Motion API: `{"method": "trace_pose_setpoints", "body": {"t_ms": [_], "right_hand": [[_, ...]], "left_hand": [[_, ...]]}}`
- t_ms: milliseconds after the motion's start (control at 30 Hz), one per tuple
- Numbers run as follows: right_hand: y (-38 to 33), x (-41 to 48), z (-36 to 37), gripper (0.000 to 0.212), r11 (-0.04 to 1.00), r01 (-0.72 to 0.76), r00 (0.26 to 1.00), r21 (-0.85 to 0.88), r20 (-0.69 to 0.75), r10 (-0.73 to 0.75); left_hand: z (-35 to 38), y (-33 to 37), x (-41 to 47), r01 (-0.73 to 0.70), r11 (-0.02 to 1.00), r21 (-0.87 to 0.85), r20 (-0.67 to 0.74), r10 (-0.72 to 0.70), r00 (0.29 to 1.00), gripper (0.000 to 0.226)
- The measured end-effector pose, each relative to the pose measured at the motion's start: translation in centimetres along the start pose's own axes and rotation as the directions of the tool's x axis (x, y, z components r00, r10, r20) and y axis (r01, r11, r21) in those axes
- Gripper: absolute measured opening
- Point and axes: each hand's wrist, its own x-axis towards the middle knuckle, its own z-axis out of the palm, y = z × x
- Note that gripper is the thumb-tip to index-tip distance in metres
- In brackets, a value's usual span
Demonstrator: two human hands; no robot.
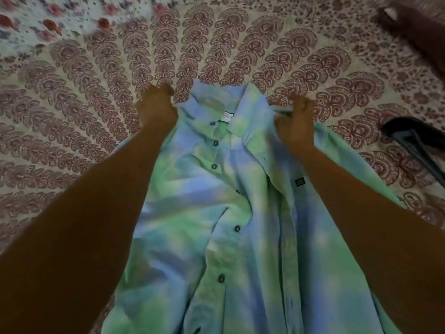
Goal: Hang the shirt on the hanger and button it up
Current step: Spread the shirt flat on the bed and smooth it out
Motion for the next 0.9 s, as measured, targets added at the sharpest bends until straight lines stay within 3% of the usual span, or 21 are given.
{"method": "trace_pose_setpoints", "body": {"t_ms": [67, 133, 167, 233, 267, 333, 400, 500, 567, 633, 667, 733, 800, 900], "right_hand": [[0.4, -2.4, 0.5, 0.043, 0.964, 0.236, 0.969, -0.123, -0.046, -0.243], [0.2, -3.8, 0.9, 0.04, 0.883, 0.404, 0.913, -0.238, 0.042, -0.406], [-0.3, -4.1, 1.1, 0.046, 0.876, 0.404, 0.914, -0.265, 0.151, -0.376], [-1.2, -3.9, 1.5, 0.06, 0.878, 0.311, 0.92, -0.363, 0.346, -0.183], [-1.4, -3.5, 1.7, 0.058, 0.868, 0.265, 0.923, -0.421, 0.371, -0.102], [-2.1, -3.1, 1.8, 0.037, 0.862, 0.238, 0.941, -0.447, 0.325, -0.091], [-2.7, -2.6, 1.4, 0.015, 0.918, 0.181, 0.975, -0.353, 0.184, -0.122], [-4.5, -1.4, 0.9, 0.04, 0.999, 0.028, 0.998, 0.047, -0.052, -0.026], [-6.2, -1.0, 0.7, 0.038, 0.969, 0.04, 0.999, 0.242, -0.002, -0.04], [-7.2, -1.3, 1.1, 0.025, 0.972, 0.006, 0.958, 0.236, 0.278, -0.073], [-7.0, -1.8, 1.4, 0.03, 0.984, -0.051, 0.902, 0.172, 0.432, -0.029], [-5.4, -3.1, 2.0, 0.038, 0.994, -0.085, 0.837, 0.069, 0.546, 0.034], [-4.0, -5.2, 1.9, 0.04, 0.996, 0.01, 0.904, 0.092, 0.425, -0.048], [-2.2, -8.6, 1.2, 0.039, 0.98, 0.166, 0.961, 0.105, 0.204, -0.185]], "left_hand": [[1.0, 0.9, -3.2, -0.05, 0.99, -0.135, -0.065, 0.042, 0.997, 0.022], [1.9, 2.0, -6.0, -0.081, 0.927, -0.365, -0.025, 0.077, 0.997, 0.023], [2.2, 2.5, -7.0, -0.105, 0.899, -0.426, 0.03, 0.13, 0.991, 0.034], [2.9, 3.3, -7.7, -0.176, 0.92, -0.35, 0.151, 0.241, 0.959, 0.057], [3.4, 3.4, -7.6, -0.187, 0.947, -0.263, 0.2, 0.243, 0.949, 0.062], [3.9, 3.7, -7.2, -0.134, 0.978, -0.158, 0.203, 0.165, 0.965, 0.051], [3.7, 4.2, -6.8, -0.07, 0.968, -0.24, 0.109, 0.099, 0.989, 0.029], [3.2, 5.1, -6.2, -0.027, 0.889, -0.458, 0.0, 0.03, 1.0, 0.019], [3.1, 5.4, -5.7, 0.057, 0.786, -0.616, 0.089, -0.003, 0.996, 0.021], [3.2, 5.3, -5.7, 0.123, 0.756, -0.643, 0.263, 0.067, 0.963, 0.033], [3.3, 5.0, -5.9, 0.107, 0.783, -0.612, 0.331, 0.131, 0.935, 0.037], [3.0, 4.1, -6.7, -0.008, 0.864, -0.504, 0.344, 0.209, 0.915, 0.038], [2.4, 3.1, -8.0, -0.111, 0.906, -0.408, 0.226, 0.217, 0.95, 0.036], [1.6, 1.7, -11.1, -0.019, 0.913, -0.408, 0.215, 0.116, 0.97, 0.024]]}}
